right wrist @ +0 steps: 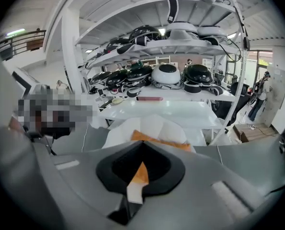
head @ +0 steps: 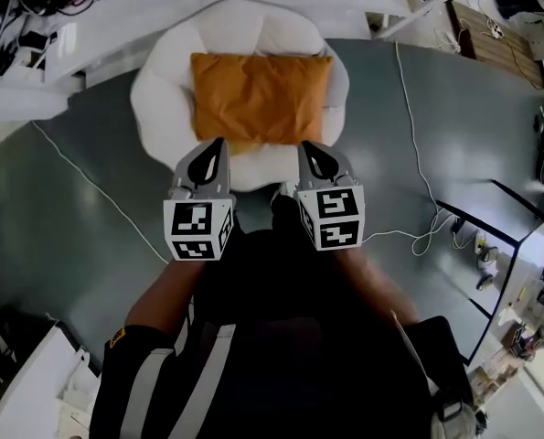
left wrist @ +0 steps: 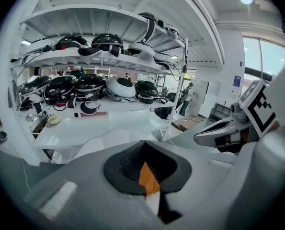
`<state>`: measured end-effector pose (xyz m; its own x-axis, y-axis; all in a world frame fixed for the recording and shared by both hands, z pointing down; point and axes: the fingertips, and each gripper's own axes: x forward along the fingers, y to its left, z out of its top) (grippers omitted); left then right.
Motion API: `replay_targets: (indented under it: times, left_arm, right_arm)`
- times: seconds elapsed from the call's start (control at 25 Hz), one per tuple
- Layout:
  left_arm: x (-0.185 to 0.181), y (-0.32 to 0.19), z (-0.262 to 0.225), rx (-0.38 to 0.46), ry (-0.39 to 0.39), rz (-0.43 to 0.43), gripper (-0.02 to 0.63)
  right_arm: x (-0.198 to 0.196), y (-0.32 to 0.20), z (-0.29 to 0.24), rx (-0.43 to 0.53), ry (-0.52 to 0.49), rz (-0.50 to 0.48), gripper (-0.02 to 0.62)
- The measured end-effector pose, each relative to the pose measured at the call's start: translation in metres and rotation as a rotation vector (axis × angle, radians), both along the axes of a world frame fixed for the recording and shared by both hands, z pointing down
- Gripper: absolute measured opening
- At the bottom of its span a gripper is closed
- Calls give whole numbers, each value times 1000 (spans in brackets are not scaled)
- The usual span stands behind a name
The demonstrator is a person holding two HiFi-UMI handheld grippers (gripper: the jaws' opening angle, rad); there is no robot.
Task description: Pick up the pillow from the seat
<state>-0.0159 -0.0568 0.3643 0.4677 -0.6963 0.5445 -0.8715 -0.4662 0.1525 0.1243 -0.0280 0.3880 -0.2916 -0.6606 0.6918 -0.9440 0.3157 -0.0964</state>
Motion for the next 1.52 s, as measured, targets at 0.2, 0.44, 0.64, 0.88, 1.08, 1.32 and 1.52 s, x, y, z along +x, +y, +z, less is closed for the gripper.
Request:
replay_targets:
  times: [0.2,0.44,0.64,0.88,1.08,1.32,1.52]
  left_arm:
    - [2,-2,38,-47,-13,-46,3]
    - [-4,-11,90,-107,-12,-23,5]
    - [-11,-24,137,-152,-26,-21,5]
    - [-18,-31,194,-227,-43,-33,66]
    - [-31,-37,241,-288,-68,-51,81]
    - [-47,-45,288,-350,-77,-75,153]
    - [-50,-47,323,-392,-89,-58,181]
  right_arm:
    - [14,-9,37,-35,24,-2,2]
    - [14,-18,83,-93,49,41,2]
    - [13,-25,130,-146,63,70,3]
    - [15,-29,184,-207,66,96,3]
    - [8,-25,236,-289,45,77,110]
    - [11,-27,282,-329,55,106,140]
    - [20,-31,313,-344,70,135,167]
